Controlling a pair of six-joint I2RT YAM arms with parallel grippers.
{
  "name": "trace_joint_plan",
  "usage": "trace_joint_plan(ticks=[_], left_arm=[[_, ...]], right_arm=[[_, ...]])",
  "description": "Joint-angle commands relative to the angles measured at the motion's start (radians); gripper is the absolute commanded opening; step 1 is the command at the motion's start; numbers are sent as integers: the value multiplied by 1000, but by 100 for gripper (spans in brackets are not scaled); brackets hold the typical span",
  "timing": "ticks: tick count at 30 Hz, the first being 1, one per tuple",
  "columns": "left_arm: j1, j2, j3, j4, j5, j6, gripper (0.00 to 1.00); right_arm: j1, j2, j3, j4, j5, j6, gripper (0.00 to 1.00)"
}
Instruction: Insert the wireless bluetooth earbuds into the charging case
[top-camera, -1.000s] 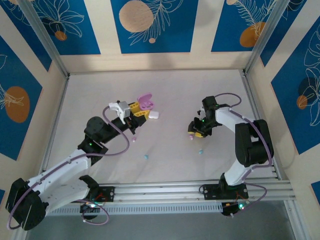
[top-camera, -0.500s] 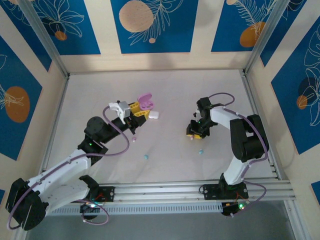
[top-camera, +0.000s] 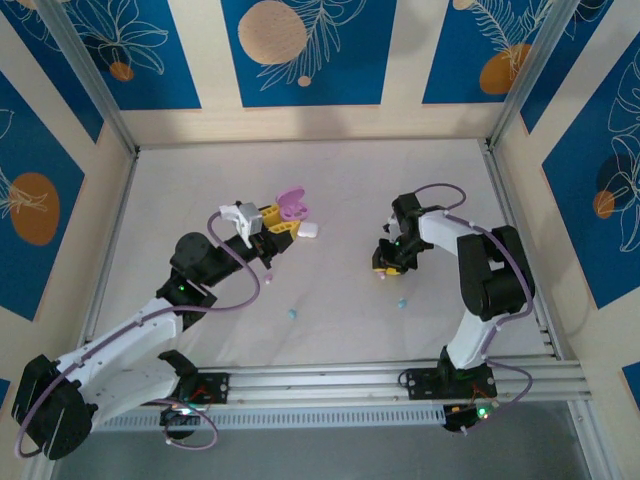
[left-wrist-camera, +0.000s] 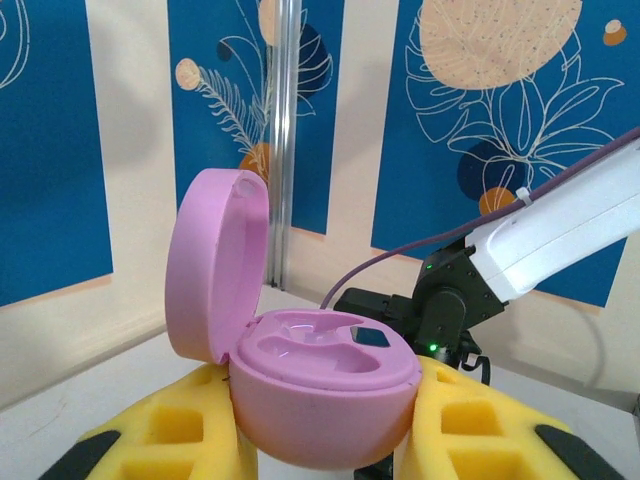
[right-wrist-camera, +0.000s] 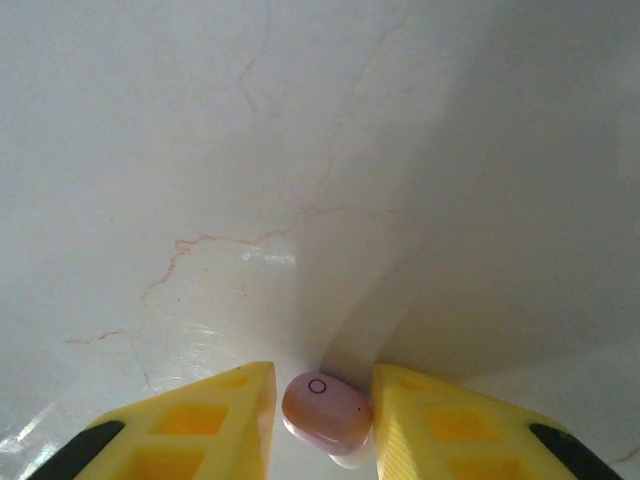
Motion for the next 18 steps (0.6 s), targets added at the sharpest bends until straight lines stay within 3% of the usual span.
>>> trace_joint_plan(ticks=[1, 18], left_arm=[[-5, -2, 6, 3, -19, -6, 23], [-5, 1, 8, -6, -31, -5, 25]], right_arm=[[7, 7, 18, -6, -61, -24, 32], [20, 17, 37, -50, -81, -58, 29]])
